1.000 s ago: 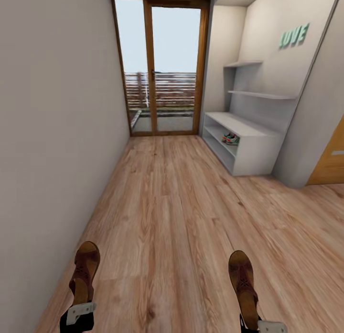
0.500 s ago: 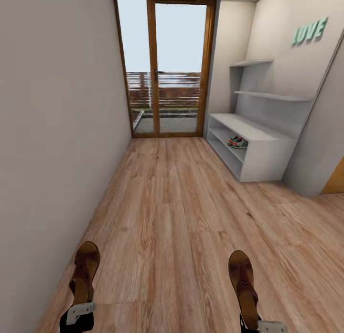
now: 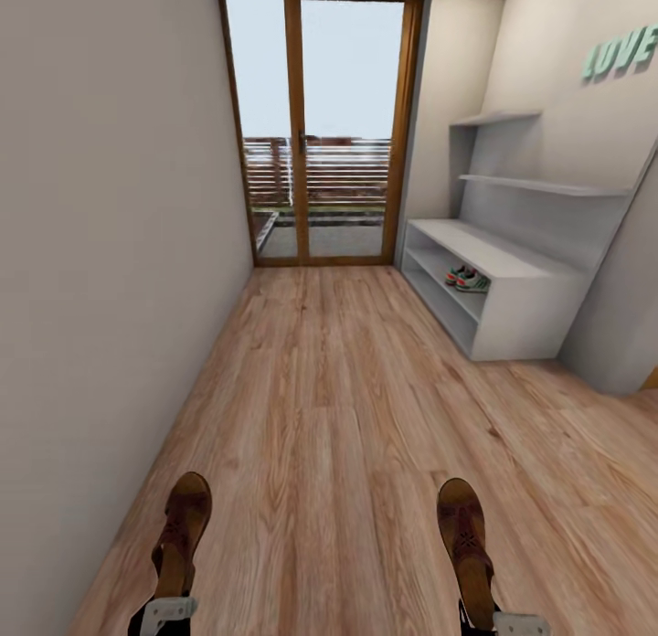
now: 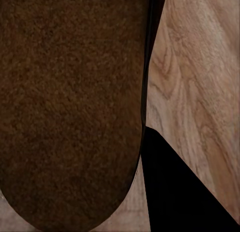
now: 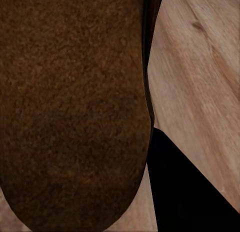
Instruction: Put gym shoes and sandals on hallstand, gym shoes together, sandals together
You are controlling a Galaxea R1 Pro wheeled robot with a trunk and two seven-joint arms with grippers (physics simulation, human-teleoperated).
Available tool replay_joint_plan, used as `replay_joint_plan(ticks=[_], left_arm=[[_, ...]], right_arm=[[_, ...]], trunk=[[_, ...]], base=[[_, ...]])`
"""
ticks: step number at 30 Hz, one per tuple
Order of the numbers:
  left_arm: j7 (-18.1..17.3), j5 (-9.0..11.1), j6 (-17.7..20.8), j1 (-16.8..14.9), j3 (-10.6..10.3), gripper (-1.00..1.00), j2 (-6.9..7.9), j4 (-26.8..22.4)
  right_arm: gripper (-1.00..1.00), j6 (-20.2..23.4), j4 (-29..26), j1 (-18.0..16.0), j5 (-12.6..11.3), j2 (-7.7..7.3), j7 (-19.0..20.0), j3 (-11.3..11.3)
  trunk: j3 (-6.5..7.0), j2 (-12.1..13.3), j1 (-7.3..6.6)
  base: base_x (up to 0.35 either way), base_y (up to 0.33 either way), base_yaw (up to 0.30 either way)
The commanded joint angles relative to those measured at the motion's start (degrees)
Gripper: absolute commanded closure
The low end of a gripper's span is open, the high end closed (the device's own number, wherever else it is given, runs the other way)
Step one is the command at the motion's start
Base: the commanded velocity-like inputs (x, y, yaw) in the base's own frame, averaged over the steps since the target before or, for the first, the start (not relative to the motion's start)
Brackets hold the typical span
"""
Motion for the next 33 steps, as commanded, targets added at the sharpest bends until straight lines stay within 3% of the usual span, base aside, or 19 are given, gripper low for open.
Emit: replay_joint_plan(ticks=[1, 33], left_arm=[[-0.4, -0.4, -0.1, 0.0, 0.5, 1.0, -0.04, 0.0], [0.2, -0.1, -0.2, 0.0, 0.5, 1.0, -0.04, 0.0]], right_arm=[[1.0, -0.1, 0.0, 0.0, -0.4, -0.06, -0.3, 0.5], [1.0, -0.1, 0.0, 0.0, -0.4, -0.06, -0.4, 0.5]], trunk=[[-0.05, 0.0, 0.02], [-0.05, 0.0, 0.02]], base=[[0.339, 0.0, 0.0], [0.339, 0.0, 0.0]])
